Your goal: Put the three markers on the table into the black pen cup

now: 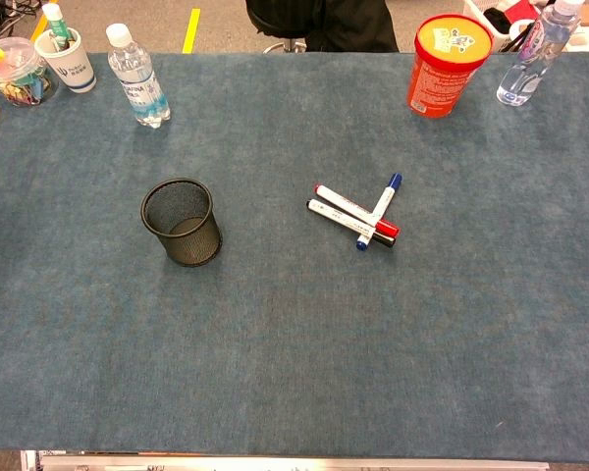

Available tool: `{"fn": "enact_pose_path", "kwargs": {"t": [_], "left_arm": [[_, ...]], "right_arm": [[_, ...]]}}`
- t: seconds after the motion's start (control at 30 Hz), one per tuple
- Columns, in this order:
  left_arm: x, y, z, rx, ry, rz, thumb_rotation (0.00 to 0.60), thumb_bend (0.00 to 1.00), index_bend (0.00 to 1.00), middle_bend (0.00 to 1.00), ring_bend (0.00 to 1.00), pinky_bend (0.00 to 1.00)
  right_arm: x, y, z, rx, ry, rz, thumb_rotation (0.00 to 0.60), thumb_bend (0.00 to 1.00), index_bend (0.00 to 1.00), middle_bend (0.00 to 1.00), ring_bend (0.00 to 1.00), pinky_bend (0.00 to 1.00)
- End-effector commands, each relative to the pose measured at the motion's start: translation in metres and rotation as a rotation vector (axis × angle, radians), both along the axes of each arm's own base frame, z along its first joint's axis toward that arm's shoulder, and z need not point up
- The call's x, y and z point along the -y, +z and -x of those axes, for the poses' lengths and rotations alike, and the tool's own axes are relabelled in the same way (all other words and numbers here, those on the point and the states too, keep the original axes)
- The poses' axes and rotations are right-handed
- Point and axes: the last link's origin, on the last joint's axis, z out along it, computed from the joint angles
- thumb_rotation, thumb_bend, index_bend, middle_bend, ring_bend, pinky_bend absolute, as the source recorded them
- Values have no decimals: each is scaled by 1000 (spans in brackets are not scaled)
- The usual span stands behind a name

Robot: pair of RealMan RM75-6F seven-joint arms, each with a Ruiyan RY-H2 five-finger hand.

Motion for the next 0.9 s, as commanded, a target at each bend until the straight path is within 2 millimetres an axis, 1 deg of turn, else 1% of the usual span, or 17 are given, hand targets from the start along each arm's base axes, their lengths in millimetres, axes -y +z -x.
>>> {"fn": "enact_pose_path", "kwargs": {"t": [0.03, 0.2, 0.3, 0.47, 0.6, 0.7, 0.8, 0.9], "left_arm": [[0, -1, 0, 1, 0, 4, 600, 173, 137, 199, 219, 203], [-1, -1, -1, 0, -6, 10, 600, 173, 137, 199, 219, 203], [-3, 0, -1, 15, -11, 13, 600, 173, 137, 199, 219, 203], [-9, -2, -2, 87, -11, 72, 600, 173, 138, 199, 219, 203], [-18, -9, -4, 178, -15, 165, 600, 173, 138, 199, 219, 203], [-29, -17, -9, 274, -23, 257, 600, 173, 134, 198, 219, 203], [-39, -26, -11, 349, -14, 343, 600, 173, 114, 196, 219, 203], [-47, -35, -11, 379, -12, 405, 600, 173, 83, 190, 219, 203]], "right_arm": [[0, 0, 0, 2, 1, -1, 600, 0, 288, 311, 232, 302], [2, 1, -3, 29, 11, 5, 600, 0, 288, 311, 232, 302], [5, 7, -7, 68, 21, 15, 600, 0, 288, 311, 232, 302], [13, 14, -14, 87, 50, 44, 600, 0, 288, 311, 232, 302], [20, 19, -18, 87, 73, 53, 600, 0, 288, 311, 232, 302], [26, 21, -23, 85, 92, 62, 600, 0, 288, 311, 232, 302], [30, 21, -25, 86, 99, 62, 600, 0, 288, 311, 232, 302], [31, 21, -25, 86, 99, 57, 600, 0, 288, 311, 232, 302]]}}
